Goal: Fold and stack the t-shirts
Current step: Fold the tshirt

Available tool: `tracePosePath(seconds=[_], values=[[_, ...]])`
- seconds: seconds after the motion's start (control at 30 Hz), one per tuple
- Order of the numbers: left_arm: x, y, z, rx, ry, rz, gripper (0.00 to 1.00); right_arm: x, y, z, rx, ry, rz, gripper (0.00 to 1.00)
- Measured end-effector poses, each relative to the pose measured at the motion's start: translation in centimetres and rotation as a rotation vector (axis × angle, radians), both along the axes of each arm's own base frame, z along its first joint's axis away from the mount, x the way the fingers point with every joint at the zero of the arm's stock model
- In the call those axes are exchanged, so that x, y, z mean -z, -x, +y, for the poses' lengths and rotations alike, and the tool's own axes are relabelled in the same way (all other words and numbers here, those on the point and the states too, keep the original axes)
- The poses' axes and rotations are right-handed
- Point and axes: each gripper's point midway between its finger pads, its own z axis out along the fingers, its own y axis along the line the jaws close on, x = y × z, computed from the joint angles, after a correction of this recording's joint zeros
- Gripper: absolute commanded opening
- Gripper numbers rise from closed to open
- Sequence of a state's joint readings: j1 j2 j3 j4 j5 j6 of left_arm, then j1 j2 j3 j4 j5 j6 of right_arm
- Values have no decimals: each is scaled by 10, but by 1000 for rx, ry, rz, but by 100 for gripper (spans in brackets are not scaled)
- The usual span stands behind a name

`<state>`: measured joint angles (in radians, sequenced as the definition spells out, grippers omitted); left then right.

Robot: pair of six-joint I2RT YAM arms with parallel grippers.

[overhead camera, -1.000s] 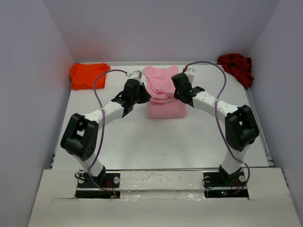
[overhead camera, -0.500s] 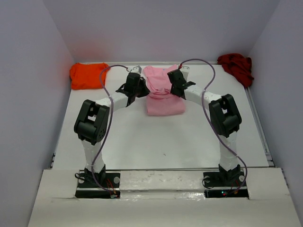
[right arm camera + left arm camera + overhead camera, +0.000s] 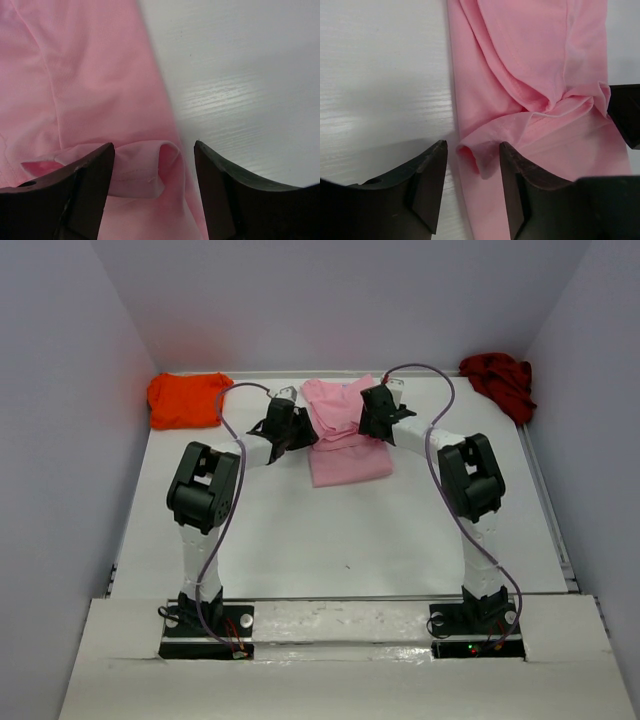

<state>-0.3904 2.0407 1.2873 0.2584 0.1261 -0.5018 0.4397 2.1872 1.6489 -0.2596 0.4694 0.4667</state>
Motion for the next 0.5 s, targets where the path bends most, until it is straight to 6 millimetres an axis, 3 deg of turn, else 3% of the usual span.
tracePosePath(seconds=[0.13, 0.27, 0.37, 0.5], values=[[-16, -1, 0, 1, 9, -31, 61, -2, -2, -1, -15, 11, -5, 73], [-59, 7, 0, 8, 40, -101, 62, -17, -2, 3, -46, 2, -23, 73], [-103, 22, -7, 27, 83, -179, 62, -37, -1, 9, -79, -28, -48, 73], [-134, 51, -16, 61, 123, -240, 62, -55, -1, 18, -118, -49, -70, 72]])
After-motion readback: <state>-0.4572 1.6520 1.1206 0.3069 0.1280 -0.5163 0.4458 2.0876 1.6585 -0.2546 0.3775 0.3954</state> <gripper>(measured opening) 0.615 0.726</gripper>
